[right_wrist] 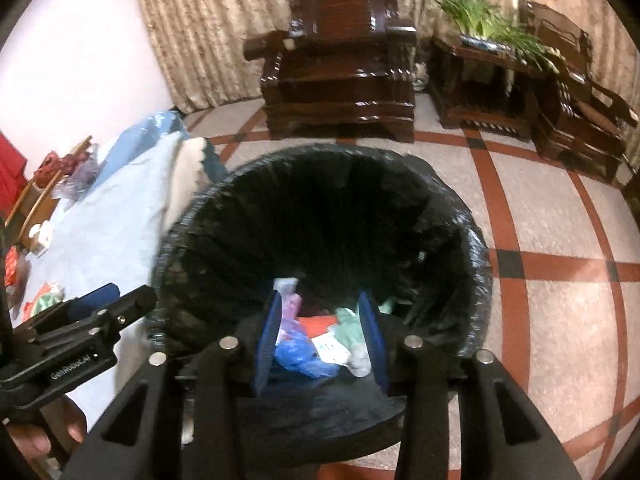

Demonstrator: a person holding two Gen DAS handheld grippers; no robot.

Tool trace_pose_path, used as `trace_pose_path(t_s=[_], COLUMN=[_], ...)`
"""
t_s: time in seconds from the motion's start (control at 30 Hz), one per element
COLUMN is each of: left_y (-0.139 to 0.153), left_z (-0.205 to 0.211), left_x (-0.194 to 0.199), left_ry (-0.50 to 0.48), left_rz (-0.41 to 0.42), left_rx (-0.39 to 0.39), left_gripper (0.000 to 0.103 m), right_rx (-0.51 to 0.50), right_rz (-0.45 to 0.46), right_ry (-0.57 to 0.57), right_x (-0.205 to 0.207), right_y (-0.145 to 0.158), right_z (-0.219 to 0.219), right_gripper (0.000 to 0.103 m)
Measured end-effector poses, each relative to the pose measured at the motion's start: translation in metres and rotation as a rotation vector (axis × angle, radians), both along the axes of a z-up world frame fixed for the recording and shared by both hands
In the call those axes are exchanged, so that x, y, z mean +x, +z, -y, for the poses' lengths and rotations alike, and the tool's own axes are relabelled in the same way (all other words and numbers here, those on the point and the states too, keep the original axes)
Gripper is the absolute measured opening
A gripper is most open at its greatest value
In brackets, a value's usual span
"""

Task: Collect trash
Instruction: 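Move both tools back over the remaining trash on the table, then grasp the orange mesh net with the left tool and lift it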

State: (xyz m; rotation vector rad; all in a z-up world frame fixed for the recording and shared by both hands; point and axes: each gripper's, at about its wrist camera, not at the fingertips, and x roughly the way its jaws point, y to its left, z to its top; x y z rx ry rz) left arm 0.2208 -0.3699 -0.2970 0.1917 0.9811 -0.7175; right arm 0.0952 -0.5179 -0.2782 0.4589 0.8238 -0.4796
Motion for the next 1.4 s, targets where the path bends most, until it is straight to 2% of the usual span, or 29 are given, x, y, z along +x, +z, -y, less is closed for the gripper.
trace_pose_path(t_s=[0.3, 0.57, 0.73, 0.9, 1.1, 1.4], left_y=[0.038, 0.065, 0.07, 0.059, 0.036, -0.002], left_z=[-0.12, -0.236, -0.317, -0.373, -0.395, -0.4], left_x=[0.011, 0.019, 0.033, 0.052, 0.072, 0.108], left_ry=[0.193, 0.378, 0.502, 0.586, 0.606, 0.599], left_rz=[0.095, 0.192, 0.22, 0.227, 0.207, 0.16], left_rx=[0.019, 0.043, 0.025, 0.034, 0.024, 0.02], left_gripper=[0.08, 0.083, 0.083, 0.083, 0.083, 0.083], right_rx=[-0.053, -0.069, -0.086, -0.091, -0.111, -0.121], right_rz=[0.079, 0.096, 0.111, 0.111, 0.108, 0.086], right_ry=[0.169, 0.311, 0.42, 0.506, 0.579, 0.613], right_x=[0.035, 0.076, 0.105, 0.134, 0.16, 0.192], right_y=[0.04, 0.051, 0.053, 0.042, 0.021, -0.002], right_z=[-0.092, -0.175, -0.238, -0.292, -0.337, -0.357], right_gripper=[0.04, 0.04, 0.04, 0.04, 0.04, 0.04])
